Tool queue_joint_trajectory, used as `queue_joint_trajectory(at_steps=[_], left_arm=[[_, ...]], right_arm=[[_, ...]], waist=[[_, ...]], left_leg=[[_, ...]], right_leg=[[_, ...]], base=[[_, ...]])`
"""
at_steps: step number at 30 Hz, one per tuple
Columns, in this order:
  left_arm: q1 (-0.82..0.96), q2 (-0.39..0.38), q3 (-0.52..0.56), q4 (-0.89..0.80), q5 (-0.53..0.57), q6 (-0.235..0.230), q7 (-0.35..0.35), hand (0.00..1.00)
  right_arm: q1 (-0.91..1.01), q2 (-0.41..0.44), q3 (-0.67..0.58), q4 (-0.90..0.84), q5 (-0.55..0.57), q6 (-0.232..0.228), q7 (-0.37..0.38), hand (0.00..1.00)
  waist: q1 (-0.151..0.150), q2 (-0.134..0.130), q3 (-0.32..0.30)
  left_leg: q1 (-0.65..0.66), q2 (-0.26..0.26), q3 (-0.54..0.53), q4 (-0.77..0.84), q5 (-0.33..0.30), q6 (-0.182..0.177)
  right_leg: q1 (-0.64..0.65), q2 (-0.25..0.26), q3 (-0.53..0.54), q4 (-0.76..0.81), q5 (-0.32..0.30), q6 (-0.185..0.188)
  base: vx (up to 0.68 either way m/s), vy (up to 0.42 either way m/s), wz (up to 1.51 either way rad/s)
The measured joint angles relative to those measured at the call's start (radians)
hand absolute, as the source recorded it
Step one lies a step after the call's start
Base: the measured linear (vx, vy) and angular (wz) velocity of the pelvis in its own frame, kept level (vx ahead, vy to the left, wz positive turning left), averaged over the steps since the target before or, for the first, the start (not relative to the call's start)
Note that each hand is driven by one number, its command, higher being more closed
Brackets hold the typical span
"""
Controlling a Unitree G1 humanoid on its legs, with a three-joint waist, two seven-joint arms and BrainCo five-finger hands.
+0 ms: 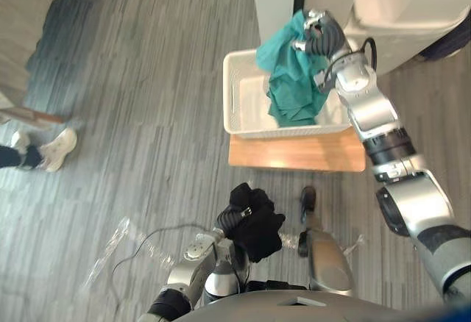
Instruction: Tidy the bed and pick cloth on bed and put in laundry
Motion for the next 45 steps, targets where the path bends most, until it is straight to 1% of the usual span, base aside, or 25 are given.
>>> queue_joint_trajectory(at_steps=[1, 4, 5, 7, 9, 10, 11, 13, 16, 19, 21, 23, 26, 28, 29, 30, 31, 32, 35, 39, 40, 41, 42, 44, 45], left_arm=[[0.009, -0.002, 0.017, 0.022, 0.002, 0.000, 0.000, 1.00], [0.011, -0.002, 0.061, 0.065, 0.028, -0.004, 0.001, 1.00], [0.010, -0.002, 0.072, 0.071, 0.029, -0.007, 0.001, 1.00], [0.011, -0.001, 0.119, 0.086, 0.037, -0.009, 0.002, 1.00], [0.020, 0.004, 0.148, 0.092, 0.038, -0.014, 0.003, 1.00], [0.028, 0.007, 0.164, 0.092, 0.039, -0.017, 0.002, 1.00], [0.035, 0.010, 0.174, 0.096, 0.040, -0.023, 0.002, 1.00], [0.036, 0.015, 0.180, 0.103, 0.069, -0.026, -0.001, 1.00], [0.033, 0.015, 0.185, 0.133, 0.100, -0.045, -0.003, 1.00], [0.034, 0.008, 0.201, 0.138, 0.107, -0.055, -0.002, 1.00], [0.034, 0.004, 0.213, 0.138, 0.105, -0.073, 0.002, 1.00], [0.037, 0.003, 0.228, 0.137, 0.101, -0.096, 0.021, 1.00], [0.045, 0.004, 0.315, 0.049, 0.050, -0.105, 0.025, 1.00], [0.046, 0.006, 0.393, -0.108, 0.014, -0.114, 0.048, 1.00], [0.045, 0.007, 0.412, -0.153, 0.007, -0.115, 0.056, 1.00], [0.041, 0.010, 0.466, -0.256, -0.026, -0.117, 0.065, 1.00], [0.037, 0.015, 0.487, -0.285, -0.031, -0.118, 0.067, 1.00], [0.030, 0.038, 0.521, -0.337, -0.052, -0.121, 0.081, 1.00], [0.015, 0.103, 0.611, -0.427, -0.053, -0.122, 0.104, 1.00], [-0.034, 0.192, 0.686, -0.533, -0.101, -0.122, 0.105, 1.00], [-0.042, 0.234, 0.696, -0.571, -0.133, -0.121, 0.099, 1.00], [-0.064, 0.302, 0.704, -0.614, -0.166, -0.119, 0.093, 1.00], [-0.071, 0.317, 0.706, -0.624, -0.178, -0.117, 0.092, 1.00], [-0.151, 0.434, 0.729, -0.679, -0.232, -0.110, 0.091, 1.00], [-0.175, 0.463, 0.732, -0.689, -0.242, -0.109, 0.097, 1.00]], right_arm=[[0.042, -0.001, -0.023, -0.016, -0.024, 0.004, 0.007, 0.00], [0.102, -0.010, -0.101, -0.027, -0.075, 0.009, 0.014, 0.00], [0.114, -0.014, -0.119, -0.027, -0.090, 0.009, 0.018, 0.00], [0.171, -0.065, -0.142, -0.027, -0.177, 0.005, 0.044, 0.00], [0.220, -0.093, -0.140, -0.018, -0.252, -0.017, 0.072, 0.00], [0.235, -0.099, -0.134, 0.004, -0.298, -0.042, 0.083, 0.00], [0.247, -0.105, -0.128, 0.026, -0.326, -0.069, 0.086, 0.00], [0.260, -0.130, -0.114, 0.073, -0.429, -0.147, 0.084, 0.00], [0.260, -0.133, -0.086, 0.100, -0.483, -0.194, 0.074, 0.00], [0.260, -0.132, -0.059, 0.109, -0.497, -0.198, 0.045, 0.00], [0.260, -0.132, -0.058, 0.120, -0.486, -0.183, 0.029, 0.00], [0.270, -0.131, -0.084, 0.157, -0.442, -0.145, 0.011, 0.00], [0.333, -0.130, -0.195, 0.221, -0.402, -0.082, -0.018, 0.00], [0.405, -0.130, -0.277, 0.311, -0.380, -0.034, -0.033, 0.00], [0.425, -0.129, -0.297, 0.338, -0.364, -0.025, -0.038, 0.00], [0.476, -0.129, -0.356, 0.404, -0.342, -0.006, -0.040, 0.00], [0.496, -0.129, -0.377, 0.426, -0.337, 0.000, -0.040, 0.00], [0.536, -0.129, -0.419, 0.471, -0.320, 0.009, -0.037, 0.00], [0.618, -0.127, -0.490, 0.541, -0.306, 0.015, -0.011, 0.00], [0.732, -0.087, -0.589, 0.599, -0.289, 0.051, 0.067, 0.00], [0.765, -0.057, -0.611, 0.602, -0.271, 0.067, 0.085, 0.00], [0.809, -0.015, -0.629, 0.603, -0.251, 0.084, 0.094, 0.00], [0.819, -0.006, -0.632, 0.603, -0.247, 0.087, 0.097, 0.00], [0.881, 0.055, -0.642, 0.594, -0.199, 0.118, 0.109, 0.00], [0.891, 0.066, -0.643, 0.588, -0.189, 0.122, 0.111, 0.00]], waist=[[0.002, -0.012, -0.030], [-0.015, -0.037, -0.074], [-0.016, -0.039, -0.080], [-0.024, -0.043, -0.089], [-0.031, -0.049, -0.113], [-0.040, -0.053, -0.124], [-0.043, -0.055, -0.133], [-0.047, -0.058, -0.139], [-0.053, -0.064, -0.147], [-0.054, -0.067, -0.150], [-0.053, -0.068, -0.154], [-0.053, -0.070, -0.167], [-0.053, -0.072, -0.174], [-0.060, -0.069, -0.177], [-0.063, -0.067, -0.181], [-0.070, -0.059, -0.195], [-0.071, -0.054, -0.200], [-0.080, -0.044, -0.210], [-0.099, -0.034, -0.217], [-0.092, -0.036, -0.223], [-0.089, -0.038, -0.225], [-0.080, -0.039, -0.228], [-0.076, -0.040, -0.230], [-0.065, -0.038, -0.261], [-0.064, -0.036, -0.269]], left_leg=[[0.017, 0.006, 0.011, -0.013, -0.002, -0.004], [0.052, 0.005, 0.031, -0.034, -0.001, -0.005], [0.056, 0.004, 0.034, -0.037, -0.001, -0.005], [0.092, -0.001, 0.041, -0.059, 0.001, -0.006], [0.099, -0.005, 0.045, -0.069, 0.003, -0.005], [0.100, -0.005, 0.045, -0.072, 0.004, -0.005], [0.106, -0.006, 0.048, -0.079, 0.006, -0.006], [0.121, -0.007, 0.060, -0.088, 0.009, -0.008], [0.132, -0.006, 0.065, -0.099, 0.015, -0.013], [0.134, -0.005, 0.069, -0.099, 0.016, -0.014], [0.134, -0.005, 0.071, -0.099, 0.016, -0.014], [0.134, -0.004, 0.071, -0.101, 0.015, -0.014], [0.137, -0.005, 0.074, -0.101, 0.014, -0.015], [0.149, -0.007, 0.079, -0.106, 0.014, -0.016], [0.150, -0.008, 0.079, -0.108, 0.014, -0.016], [0.151, -0.011, 0.080, -0.114, 0.014, -0.016], [0.152, -0.012, 0.080, -0.115, 0.014, -0.016], [0.154, -0.013, 0.082, -0.116, 0.014, -0.015], [0.159, -0.013, 0.083, -0.117, 0.014, -0.015], [0.167, -0.010, 0.083, -0.110, 0.015, -0.014], [0.166, -0.008, 0.086, -0.105, 0.014, -0.014], [0.168, -0.001, 0.093, -0.095, 0.006, -0.015], [0.169, 0.001, 0.098, -0.093, 0.004, -0.016], [0.168, 0.024, 0.149, -0.059, -0.011, -0.020], [0.167, 0.030, 0.162, -0.046, -0.015, -0.018]], right_leg=[[0.009, 0.009, 0.005, 0.000, -0.003, -0.003], [0.021, 0.013, 0.014, 0.000, -0.006, -0.005], [0.023, 0.013, 0.016, 0.000, -0.006, -0.005], [0.046, 0.011, 0.015, -0.001, -0.009, -0.002], [0.048, 0.008, 0.015, -0.006, -0.015, 0.006], [0.048, 0.008, 0.015, -0.006, -0.016, 0.008], [0.050, 0.008, 0.016, -0.007, -0.018, 0.008], [0.055, 0.009, 0.023, -0.007, -0.019, 0.008], [0.057, 0.012, 0.025, -0.007, -0.019, 0.008], [0.058, 0.013, 0.024, -0.007, -0.023, 0.011], [0.058, 0.013, 0.024, -0.007, -0.023, 0.011], [0.058, 0.013, 0.024, -0.007, -0.025, 0.010], [0.060, 0.011, 0.023, -0.007, -0.024, 0.011], [0.070, 0.010, 0.023, -0.007, -0.023, 0.011], [0.071, 0.010, 0.023, -0.007, -0.023, 0.011], [0.069, 0.008, 0.023, -0.007, -0.023, 0.011], [0.069, 0.008, 0.023, -0.007, -0.023, 0.011], [0.069, 0.007, 0.023, -0.007, -0.023, 0.011], [0.074, 0.008, 0.023, -0.007, -0.024, 0.011], [0.086, 0.009, 0.024, -0.007, -0.023, 0.009], [0.089, 0.010, 0.026, -0.007, -0.021, 0.007], [0.098, 0.013, 0.029, -0.007, -0.021, 0.004], [0.099, 0.014, 0.030, -0.007, -0.022, 0.003], [0.107, 0.020, 0.030, -0.007, -0.023, 0.000], [0.109, 0.021, 0.030, -0.007, -0.023, 0.000]], base=[[0.13, -0.013, -0.30], [0.08, 0.017, -0.18], [0.05, 0.044, -0.15], [0.01, 0.052, -0.07], [-0.01, 0.019, -0.03], [0.00, 0.000, 0.00], [0.00, 0.017, -0.07], [0.00, 0.009, -0.13], [-0.01, -0.006, -0.05], [0.00, 0.000, 0.00], [0.00, 0.000, 0.00], [0.00, 0.000, 0.00], [0.00, 0.000, 0.00], [0.00, 0.000, 0.00], [0.00, 0.000, 0.00], [0.00, 0.000, 0.00], [0.00, 0.000, 0.00], [0.00, 0.000, 0.00], [0.00, 0.000, 0.00], [-0.05, -0.011, 0.00], [-0.07, -0.013, -0.05], [-0.06, -0.011, -0.06], [-0.06, -0.017, -0.09], [-0.02, -0.017, -0.05], [-0.01, -0.019, -0.05]])
